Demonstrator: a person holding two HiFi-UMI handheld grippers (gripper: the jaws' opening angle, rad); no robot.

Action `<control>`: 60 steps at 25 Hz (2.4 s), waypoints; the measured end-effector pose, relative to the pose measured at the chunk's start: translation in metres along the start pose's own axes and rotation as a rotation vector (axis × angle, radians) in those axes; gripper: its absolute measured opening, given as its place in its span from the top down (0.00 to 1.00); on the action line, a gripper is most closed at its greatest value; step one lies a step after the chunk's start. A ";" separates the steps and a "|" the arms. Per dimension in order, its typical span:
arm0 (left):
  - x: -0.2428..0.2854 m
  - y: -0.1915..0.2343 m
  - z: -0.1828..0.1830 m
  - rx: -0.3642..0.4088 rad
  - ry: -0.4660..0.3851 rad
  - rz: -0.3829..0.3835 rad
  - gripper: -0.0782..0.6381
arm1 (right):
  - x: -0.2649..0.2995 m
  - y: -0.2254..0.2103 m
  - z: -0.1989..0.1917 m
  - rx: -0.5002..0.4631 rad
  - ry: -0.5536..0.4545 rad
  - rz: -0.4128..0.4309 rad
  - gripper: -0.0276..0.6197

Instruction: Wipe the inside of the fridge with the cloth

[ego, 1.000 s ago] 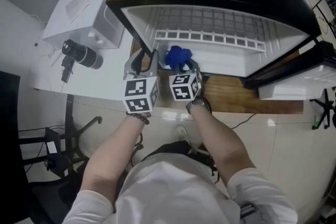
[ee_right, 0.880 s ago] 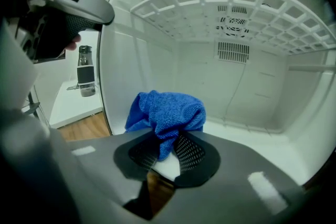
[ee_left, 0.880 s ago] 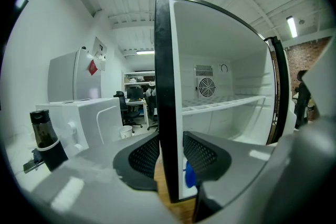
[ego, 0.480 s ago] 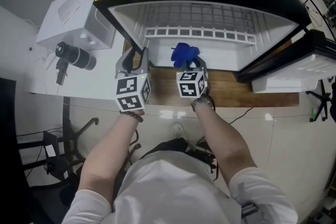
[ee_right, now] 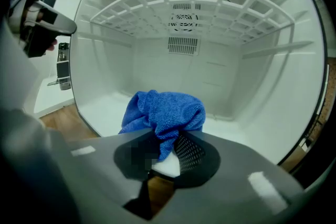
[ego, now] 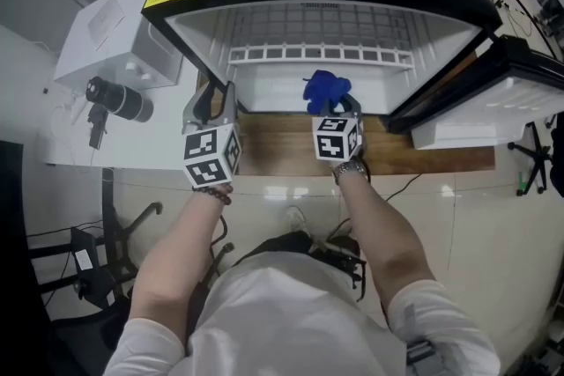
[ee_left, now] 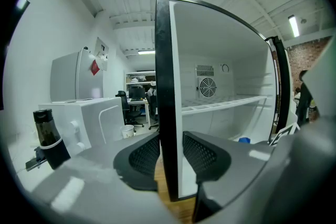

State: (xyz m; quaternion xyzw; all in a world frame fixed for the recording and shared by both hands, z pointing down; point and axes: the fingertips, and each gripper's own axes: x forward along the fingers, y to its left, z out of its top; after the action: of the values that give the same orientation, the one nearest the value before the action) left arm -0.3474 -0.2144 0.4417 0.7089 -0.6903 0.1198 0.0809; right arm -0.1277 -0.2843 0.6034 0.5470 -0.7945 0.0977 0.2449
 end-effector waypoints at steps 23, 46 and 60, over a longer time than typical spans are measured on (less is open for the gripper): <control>-0.015 -0.021 -0.017 0.004 0.045 -0.015 0.73 | -0.021 -0.101 -0.025 0.086 0.046 -0.166 0.85; -0.004 -0.216 -0.046 -0.443 0.321 -0.851 0.45 | -0.141 -0.009 0.026 -0.282 -0.221 0.267 0.85; -0.039 -0.285 -0.036 -0.618 0.372 -1.070 0.61 | -0.183 -0.009 0.027 -0.420 -0.263 0.374 0.85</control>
State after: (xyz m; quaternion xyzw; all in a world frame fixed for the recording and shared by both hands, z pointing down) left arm -0.0658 -0.1575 0.4793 0.8666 -0.2183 -0.0204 0.4482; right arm -0.0750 -0.1488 0.4887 0.3367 -0.9091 -0.0969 0.2254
